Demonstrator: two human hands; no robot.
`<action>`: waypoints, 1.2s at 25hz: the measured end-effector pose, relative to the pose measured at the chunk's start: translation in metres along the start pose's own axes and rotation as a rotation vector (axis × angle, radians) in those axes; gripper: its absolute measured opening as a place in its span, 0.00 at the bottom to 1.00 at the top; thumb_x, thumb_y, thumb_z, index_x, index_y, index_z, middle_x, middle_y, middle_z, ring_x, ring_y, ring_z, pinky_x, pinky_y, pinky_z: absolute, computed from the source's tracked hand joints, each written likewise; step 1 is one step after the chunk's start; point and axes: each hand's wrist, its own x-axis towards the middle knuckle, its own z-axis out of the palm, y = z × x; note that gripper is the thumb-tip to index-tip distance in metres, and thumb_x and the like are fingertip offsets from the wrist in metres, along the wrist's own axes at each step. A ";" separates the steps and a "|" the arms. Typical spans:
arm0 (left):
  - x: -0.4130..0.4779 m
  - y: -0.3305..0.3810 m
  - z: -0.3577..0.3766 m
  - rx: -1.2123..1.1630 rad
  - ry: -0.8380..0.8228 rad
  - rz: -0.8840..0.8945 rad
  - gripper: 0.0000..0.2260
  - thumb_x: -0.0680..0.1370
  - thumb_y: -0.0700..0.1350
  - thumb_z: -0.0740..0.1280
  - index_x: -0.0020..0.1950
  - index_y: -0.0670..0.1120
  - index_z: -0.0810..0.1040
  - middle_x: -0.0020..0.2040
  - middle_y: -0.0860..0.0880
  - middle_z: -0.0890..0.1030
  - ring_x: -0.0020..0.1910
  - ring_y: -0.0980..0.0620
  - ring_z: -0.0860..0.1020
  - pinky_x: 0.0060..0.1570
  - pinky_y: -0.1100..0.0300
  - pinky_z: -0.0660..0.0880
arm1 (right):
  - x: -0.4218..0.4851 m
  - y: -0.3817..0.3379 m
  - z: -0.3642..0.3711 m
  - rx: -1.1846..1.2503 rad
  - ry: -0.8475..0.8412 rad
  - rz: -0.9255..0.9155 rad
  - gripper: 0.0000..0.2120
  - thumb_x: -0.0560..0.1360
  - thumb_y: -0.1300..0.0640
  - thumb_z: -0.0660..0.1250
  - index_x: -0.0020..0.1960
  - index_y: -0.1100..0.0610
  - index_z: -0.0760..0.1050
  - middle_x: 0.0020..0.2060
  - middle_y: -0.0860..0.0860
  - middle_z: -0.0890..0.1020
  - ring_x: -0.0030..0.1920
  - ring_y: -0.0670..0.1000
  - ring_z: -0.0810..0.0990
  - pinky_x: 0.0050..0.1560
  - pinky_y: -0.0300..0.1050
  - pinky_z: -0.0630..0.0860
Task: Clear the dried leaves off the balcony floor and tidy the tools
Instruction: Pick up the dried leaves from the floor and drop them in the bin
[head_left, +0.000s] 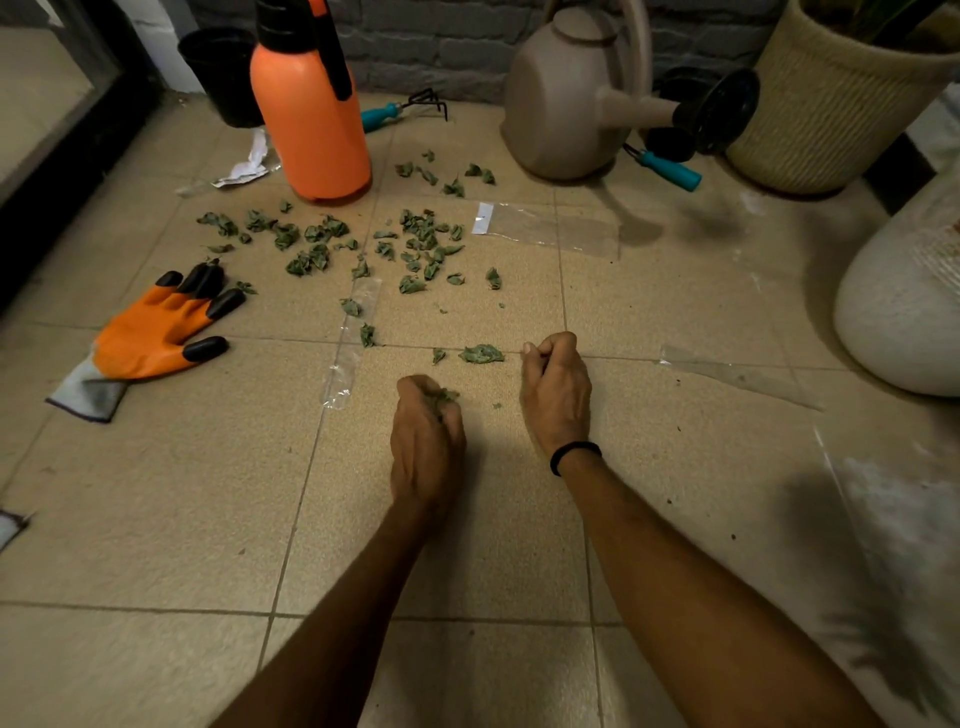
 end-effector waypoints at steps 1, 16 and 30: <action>0.001 0.000 0.000 0.008 0.017 0.008 0.11 0.81 0.42 0.59 0.63 0.48 0.68 0.48 0.48 0.77 0.40 0.53 0.75 0.39 0.58 0.73 | -0.001 0.000 0.000 -0.035 -0.009 -0.021 0.09 0.83 0.50 0.59 0.49 0.55 0.67 0.37 0.50 0.75 0.37 0.49 0.73 0.34 0.40 0.68; 0.017 -0.003 -0.007 0.238 0.033 -0.001 0.13 0.86 0.48 0.50 0.67 0.49 0.69 0.50 0.47 0.79 0.38 0.50 0.78 0.37 0.49 0.79 | 0.003 -0.016 0.005 0.041 0.058 0.048 0.17 0.81 0.43 0.61 0.50 0.59 0.75 0.45 0.53 0.77 0.40 0.46 0.72 0.39 0.40 0.71; 0.064 0.005 0.004 0.763 -0.081 0.019 0.20 0.84 0.61 0.54 0.66 0.47 0.65 0.53 0.44 0.79 0.38 0.45 0.79 0.33 0.54 0.70 | 0.003 -0.022 0.017 0.238 -0.012 0.128 0.03 0.81 0.57 0.59 0.51 0.56 0.69 0.39 0.50 0.75 0.37 0.49 0.73 0.36 0.46 0.73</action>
